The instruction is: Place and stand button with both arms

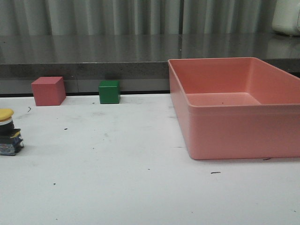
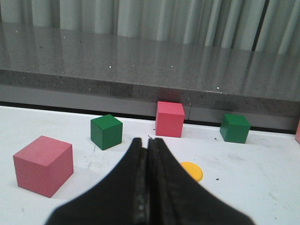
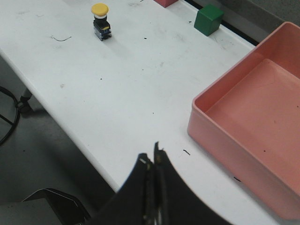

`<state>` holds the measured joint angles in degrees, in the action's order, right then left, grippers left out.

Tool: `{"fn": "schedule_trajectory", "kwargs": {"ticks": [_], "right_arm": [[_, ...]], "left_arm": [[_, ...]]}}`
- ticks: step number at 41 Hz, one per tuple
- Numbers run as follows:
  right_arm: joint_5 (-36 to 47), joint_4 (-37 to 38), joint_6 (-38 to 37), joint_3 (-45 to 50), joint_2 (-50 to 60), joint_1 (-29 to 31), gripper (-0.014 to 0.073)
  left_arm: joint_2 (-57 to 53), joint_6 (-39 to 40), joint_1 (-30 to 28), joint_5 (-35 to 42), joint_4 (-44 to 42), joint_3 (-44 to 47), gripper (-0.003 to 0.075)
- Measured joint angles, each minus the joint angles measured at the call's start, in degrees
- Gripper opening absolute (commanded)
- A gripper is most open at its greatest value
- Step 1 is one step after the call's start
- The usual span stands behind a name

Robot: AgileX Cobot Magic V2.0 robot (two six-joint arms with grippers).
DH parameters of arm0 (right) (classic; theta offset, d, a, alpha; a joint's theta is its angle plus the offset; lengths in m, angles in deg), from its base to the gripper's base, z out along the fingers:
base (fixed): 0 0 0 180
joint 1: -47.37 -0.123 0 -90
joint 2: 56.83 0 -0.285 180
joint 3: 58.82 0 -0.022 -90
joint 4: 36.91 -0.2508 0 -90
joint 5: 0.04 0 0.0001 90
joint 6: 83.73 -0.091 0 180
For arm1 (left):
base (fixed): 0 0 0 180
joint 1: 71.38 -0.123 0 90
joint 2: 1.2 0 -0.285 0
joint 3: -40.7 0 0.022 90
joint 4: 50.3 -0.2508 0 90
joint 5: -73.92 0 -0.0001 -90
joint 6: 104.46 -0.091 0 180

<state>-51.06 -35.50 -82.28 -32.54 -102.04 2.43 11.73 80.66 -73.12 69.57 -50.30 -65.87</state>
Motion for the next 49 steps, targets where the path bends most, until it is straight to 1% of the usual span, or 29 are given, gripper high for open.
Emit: {"fn": "schedule_trajectory", "kwargs": {"ticks": [4,8,13,23,49], "right_arm": [[0.0,0.0,0.0,0.0,0.0,0.0,-0.0068],[0.0,0.0,0.0,0.0,0.0,0.0,-0.0068],[0.0,0.0,0.0,0.0,0.0,0.0,-0.0068],[-0.1,0.0,0.0,0.0,0.0,0.0,-0.0068],[-0.1,0.0,0.0,0.0,0.0,0.0,-0.0068]], "left_arm": [[-3.8,0.0,-1.7,1.6,0.0,3.7,-0.002],[-5.3,0.0,-2.8,2.2,0.3,4.3,-0.002],[-5.3,0.0,-2.8,2.8,0.3,4.3,-0.002],[-5.3,0.0,-1.1,2.7,0.5,4.3,-0.002],[-5.3,0.0,-1.0,2.7,1.3,4.3,-0.002]]}}
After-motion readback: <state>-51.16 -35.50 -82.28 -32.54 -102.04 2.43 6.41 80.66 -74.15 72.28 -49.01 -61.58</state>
